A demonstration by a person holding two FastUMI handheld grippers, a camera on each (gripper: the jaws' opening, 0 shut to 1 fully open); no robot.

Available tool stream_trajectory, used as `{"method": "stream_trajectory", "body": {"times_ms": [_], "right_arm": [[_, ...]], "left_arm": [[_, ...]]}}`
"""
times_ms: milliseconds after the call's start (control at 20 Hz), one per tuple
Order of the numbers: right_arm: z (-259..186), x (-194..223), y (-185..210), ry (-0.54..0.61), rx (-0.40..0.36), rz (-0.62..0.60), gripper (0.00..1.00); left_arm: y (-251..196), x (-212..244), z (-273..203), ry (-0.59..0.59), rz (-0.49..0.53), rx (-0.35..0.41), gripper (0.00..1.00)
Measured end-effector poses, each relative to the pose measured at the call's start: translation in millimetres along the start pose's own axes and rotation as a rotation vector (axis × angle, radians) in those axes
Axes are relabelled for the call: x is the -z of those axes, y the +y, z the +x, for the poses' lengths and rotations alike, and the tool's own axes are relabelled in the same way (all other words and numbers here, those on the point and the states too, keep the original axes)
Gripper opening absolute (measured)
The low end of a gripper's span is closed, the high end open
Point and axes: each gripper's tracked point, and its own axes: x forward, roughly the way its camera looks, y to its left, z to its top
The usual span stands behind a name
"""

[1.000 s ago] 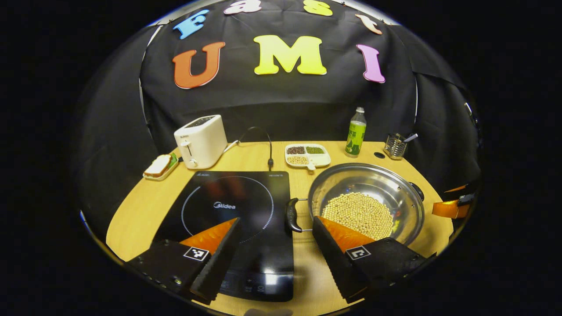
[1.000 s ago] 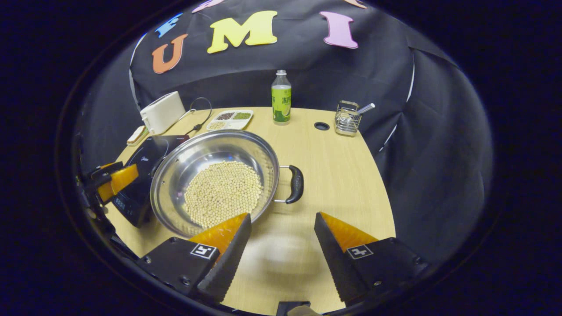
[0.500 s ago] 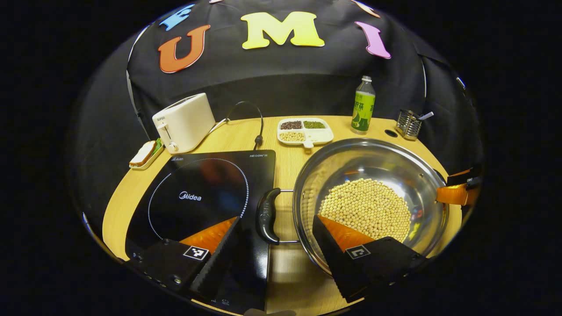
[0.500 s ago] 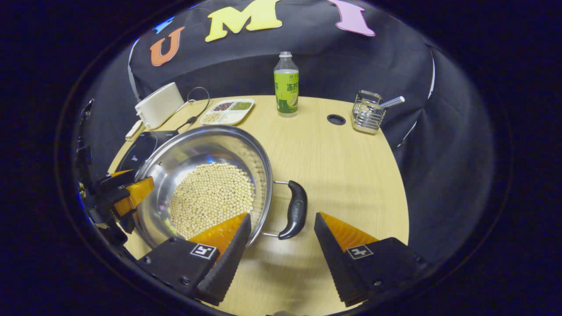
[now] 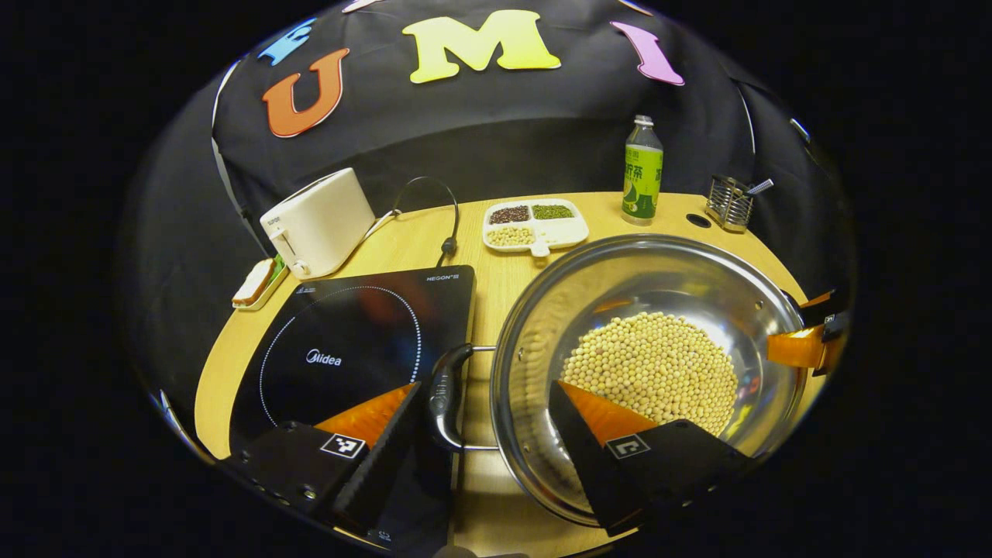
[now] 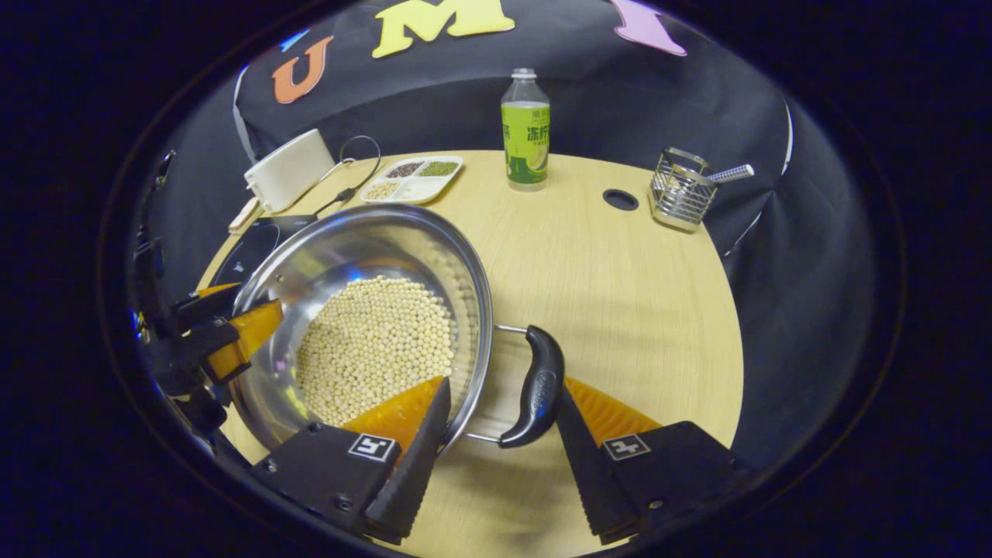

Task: First push the handle of the pot to place it horizontally, then grasp the pot with both hands and set it on the induction cooktop.

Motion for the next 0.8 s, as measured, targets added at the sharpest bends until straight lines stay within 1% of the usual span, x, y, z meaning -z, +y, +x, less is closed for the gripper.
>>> {"method": "stream_trajectory", "body": {"times_ms": [100, 150, 200, 250, 300, 450, 500, 550, 600, 650, 700, 800], "right_arm": [[0.5, 0.9, 0.0, 0.009, -0.006, 0.028, 0.77], [0.6, -0.1, -0.4, 0.007, -0.004, 0.042, 0.75], [0.6, -0.2, -0.5, 0.006, 0.002, 0.055, 0.73], [0.5, -0.4, -0.6, 0.006, 0.007, 0.052, 0.72], [1.5, 0.5, -0.8, 0.009, 0.012, 0.056, 0.7], [1.1, 0.3, -1.2, 0.026, 0.022, 0.058, 0.67], [1.3, -0.5, -1.0, 0.024, 0.014, 0.069, 0.65], [0.5, -1.8, -1.8, 0.021, 0.005, 0.076, 0.65], [1.0, -2.7, -2.8, 0.024, -0.002, 0.095, 0.63], [1.1, -3.8, -3.2, 0.026, -0.007, 0.111, 0.62], [1.8, -3.8, -2.2, 0.028, -0.012, 0.119, 0.56], [0.3, -4.0, -2.5, 0.027, -0.016, 0.14, 0.52]], "left_arm": [[8.5, 1.9, 3.4, 0.012, 0.021, -0.047, 0.9], [7.7, 3.1, 6.5, 0.018, 0.013, -0.049, 0.8], [7.5, 2.7, 6.3, 0.029, 0.012, -0.049, 0.76], [8.1, 2.3, 5.5, 0.044, 0.008, -0.046, 0.87], [8.5, 2.5, 6.1, 0.058, 0.0, -0.047, 0.76], [8.9, 1.0, 5.8, 0.104, -0.045, -0.056, 0.71], [8.4, 0.6, 3.1, 0.108, -0.051, -0.055, 0.6], [8.2, 2.1, 2.4, 0.113, -0.059, -0.052, 0.78], [7.5, 2.4, 2.2, 0.111, -0.063, -0.052, 0.68], [7.1, 2.6, 0.1, 0.113, -0.067, -0.055, 0.66], [8.1, 3.2, -0.6, 0.107, -0.073, -0.058, 0.66], [7.7, 2.8, -0.7, 0.107, -0.078, -0.059, 0.64]]}}
